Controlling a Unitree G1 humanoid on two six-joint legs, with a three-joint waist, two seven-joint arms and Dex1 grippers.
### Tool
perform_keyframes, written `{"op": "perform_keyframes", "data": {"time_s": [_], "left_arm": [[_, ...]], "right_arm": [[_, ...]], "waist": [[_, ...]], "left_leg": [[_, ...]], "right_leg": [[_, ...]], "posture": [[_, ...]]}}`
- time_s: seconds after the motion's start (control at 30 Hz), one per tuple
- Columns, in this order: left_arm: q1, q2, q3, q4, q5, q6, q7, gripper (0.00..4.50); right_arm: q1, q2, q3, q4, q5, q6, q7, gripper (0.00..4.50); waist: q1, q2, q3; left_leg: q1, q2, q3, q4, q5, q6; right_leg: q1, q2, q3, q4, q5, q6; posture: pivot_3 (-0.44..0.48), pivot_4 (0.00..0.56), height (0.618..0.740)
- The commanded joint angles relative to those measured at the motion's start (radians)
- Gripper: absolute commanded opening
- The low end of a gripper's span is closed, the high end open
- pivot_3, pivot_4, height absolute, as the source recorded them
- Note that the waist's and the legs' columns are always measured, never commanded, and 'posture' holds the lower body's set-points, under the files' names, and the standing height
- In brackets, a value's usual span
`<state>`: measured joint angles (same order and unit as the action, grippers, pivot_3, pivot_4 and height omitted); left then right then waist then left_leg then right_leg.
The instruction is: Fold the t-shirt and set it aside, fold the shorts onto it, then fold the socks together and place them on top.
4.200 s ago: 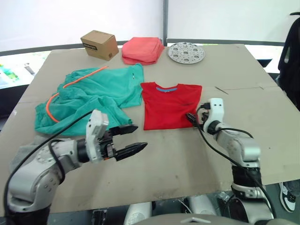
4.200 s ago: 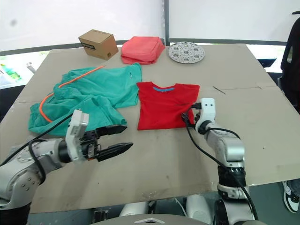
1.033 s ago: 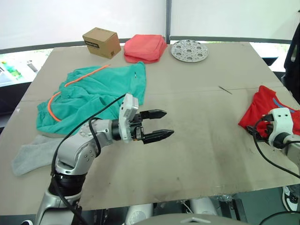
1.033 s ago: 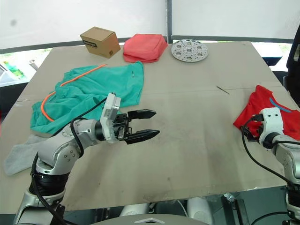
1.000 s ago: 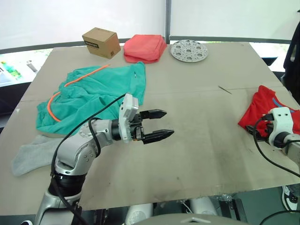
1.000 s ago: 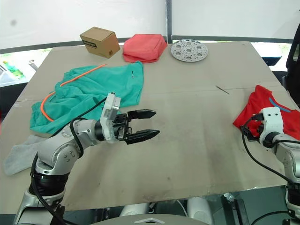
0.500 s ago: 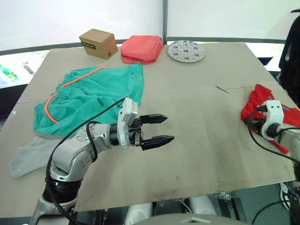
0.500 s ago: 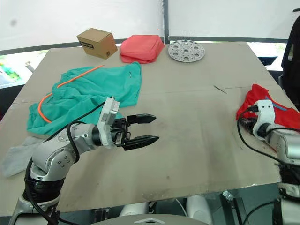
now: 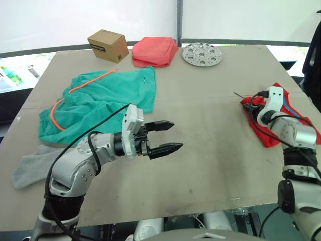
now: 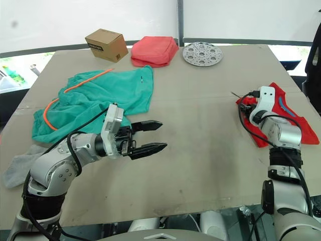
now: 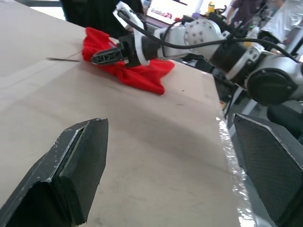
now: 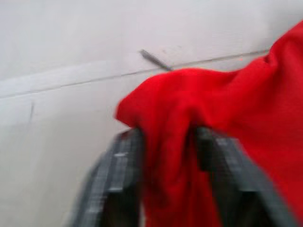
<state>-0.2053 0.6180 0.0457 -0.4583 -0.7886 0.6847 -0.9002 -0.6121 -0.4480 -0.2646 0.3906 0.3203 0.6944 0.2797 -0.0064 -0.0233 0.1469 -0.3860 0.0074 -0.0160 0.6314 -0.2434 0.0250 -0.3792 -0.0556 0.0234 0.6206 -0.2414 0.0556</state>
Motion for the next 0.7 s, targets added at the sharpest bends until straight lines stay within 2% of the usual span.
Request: {"op": "perform_keyframes", "data": {"time_s": [0.03,0.1,0.2,0.3,0.4,0.5,0.6,0.7], "left_arm": [[0.042,-0.022,0.039,-0.036,0.004,-0.019,0.068,4.50],[0.072,-0.040,0.050,-0.035,0.019,-0.025,0.117,4.50],[0.142,-0.091,0.111,-0.040,0.088,-0.074,0.251,4.50],[0.189,-0.126,0.161,-0.066,0.116,-0.084,0.352,4.50],[0.244,-0.164,0.185,-0.101,0.217,-0.112,0.490,4.50],[0.278,-0.122,0.211,-0.091,0.268,-0.131,0.487,4.50],[0.283,-0.061,0.248,-0.026,0.298,-0.183,0.425,4.50],[0.274,-0.017,0.301,0.057,0.258,-0.203,0.340,4.50]], "right_arm": [[0.092,-0.045,0.009,-0.175,-0.046,-0.041,-0.011,3.54],[0.152,-0.058,0.027,-0.289,-0.056,-0.043,0.001,4.46],[0.263,-0.031,0.046,-0.611,0.072,-0.015,0.098,4.46],[0.322,-0.012,0.079,-0.819,0.195,0.022,0.181,4.46],[0.378,-0.031,0.168,-0.980,0.305,0.050,0.295,4.46],[0.397,-0.098,0.297,-1.057,0.289,0.045,0.383,4.46],[0.377,-0.124,0.357,-1.064,0.276,0.031,0.407,4.46],[0.346,-0.115,0.421,-1.032,0.237,0.016,0.406,4.46]], "waist": [[0.000,0.001,0.000],[-0.003,0.002,0.001],[-0.011,0.004,0.001],[-0.016,0.003,0.001],[-0.008,0.002,0.001],[0.000,0.000,0.000],[0.004,-0.001,0.000],[0.002,-0.001,0.000]], "left_leg": [[0.000,0.000,0.000,0.000,0.000,0.000],[0.000,0.000,0.000,0.000,0.000,0.000],[0.001,0.001,0.001,0.000,0.000,0.000],[0.004,0.003,0.001,-0.001,-0.001,0.000],[0.003,0.004,-0.001,-0.002,-0.001,0.001],[0.002,0.003,-0.002,-0.001,-0.001,0.000],[0.001,0.001,-0.004,0.000,-0.001,0.000],[0.001,0.001,-0.004,0.000,-0.001,0.000]], "right_leg": [[0.000,0.000,0.000,0.000,0.000,0.000],[0.000,-0.001,0.000,0.000,0.000,0.000],[0.000,-0.001,0.001,0.000,0.000,0.000],[0.001,0.001,0.002,0.001,0.000,0.001],[0.001,0.000,0.000,0.001,0.000,0.001],[0.000,-0.001,-0.002,0.000,-0.002,-0.003],[0.000,-0.009,-0.006,0.000,-0.002,-0.004],[0.000,-0.012,-0.008,-0.001,-0.002,-0.004]], "posture": [[0.000,0.150,0.740],[0.000,0.150,0.740],[0.000,0.150,0.740],[0.000,0.150,0.740],[0.000,0.150,0.740],[0.000,0.150,0.740],[0.000,0.150,0.740],[0.000,0.150,0.740]]}}
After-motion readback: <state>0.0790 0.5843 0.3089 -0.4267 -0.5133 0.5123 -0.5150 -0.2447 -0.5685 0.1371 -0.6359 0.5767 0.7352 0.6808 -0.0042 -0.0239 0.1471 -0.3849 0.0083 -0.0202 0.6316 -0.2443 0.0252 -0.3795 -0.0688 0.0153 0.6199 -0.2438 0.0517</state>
